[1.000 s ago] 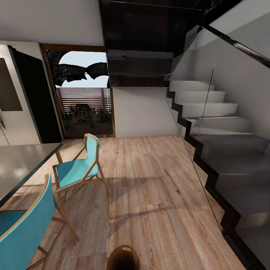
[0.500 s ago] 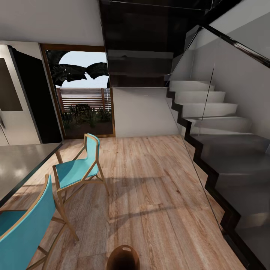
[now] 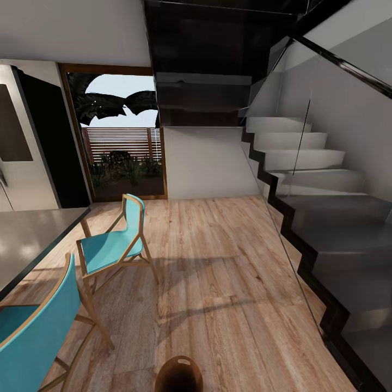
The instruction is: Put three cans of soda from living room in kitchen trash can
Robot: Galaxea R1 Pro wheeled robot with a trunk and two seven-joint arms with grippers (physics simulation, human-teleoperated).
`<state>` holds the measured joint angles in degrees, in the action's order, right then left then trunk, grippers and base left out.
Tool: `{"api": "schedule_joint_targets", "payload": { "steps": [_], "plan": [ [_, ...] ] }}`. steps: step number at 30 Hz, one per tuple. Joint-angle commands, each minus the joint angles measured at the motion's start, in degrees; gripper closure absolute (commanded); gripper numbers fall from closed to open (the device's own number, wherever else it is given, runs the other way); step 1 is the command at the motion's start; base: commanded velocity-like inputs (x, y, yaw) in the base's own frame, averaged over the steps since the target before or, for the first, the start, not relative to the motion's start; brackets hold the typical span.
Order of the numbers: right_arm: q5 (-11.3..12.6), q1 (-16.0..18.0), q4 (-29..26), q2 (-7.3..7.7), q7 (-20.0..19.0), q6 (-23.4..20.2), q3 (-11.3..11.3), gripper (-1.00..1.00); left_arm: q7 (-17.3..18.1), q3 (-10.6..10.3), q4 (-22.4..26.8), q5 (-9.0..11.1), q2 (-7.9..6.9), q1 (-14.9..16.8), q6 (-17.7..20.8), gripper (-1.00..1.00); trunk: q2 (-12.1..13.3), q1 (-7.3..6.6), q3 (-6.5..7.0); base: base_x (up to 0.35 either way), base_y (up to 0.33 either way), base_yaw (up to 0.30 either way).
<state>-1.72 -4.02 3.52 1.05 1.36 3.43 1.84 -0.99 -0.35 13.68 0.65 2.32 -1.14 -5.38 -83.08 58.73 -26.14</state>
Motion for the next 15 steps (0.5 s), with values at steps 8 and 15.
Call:
{"api": "schedule_joint_targets", "payload": {
  "steps": [8,15],
  "plan": [
    [0.0,0.0,0.0,0.0,0.0,0.0,0.0,-1.0,0.0,0.0,0.0,0.0,0.0,0.0,0.0,-1.0,0.0,0.0,0.0,0.0,0.0,0.0],
    [0.0,0.0,0.0,0.0,0.0,0.0,0.0,-1.0,0.0,0.0,0.0,0.0,0.0,0.0,0.0,-1.0,0.0,0.0,0.0,0.0,0.0,0.0]
  ]
}}
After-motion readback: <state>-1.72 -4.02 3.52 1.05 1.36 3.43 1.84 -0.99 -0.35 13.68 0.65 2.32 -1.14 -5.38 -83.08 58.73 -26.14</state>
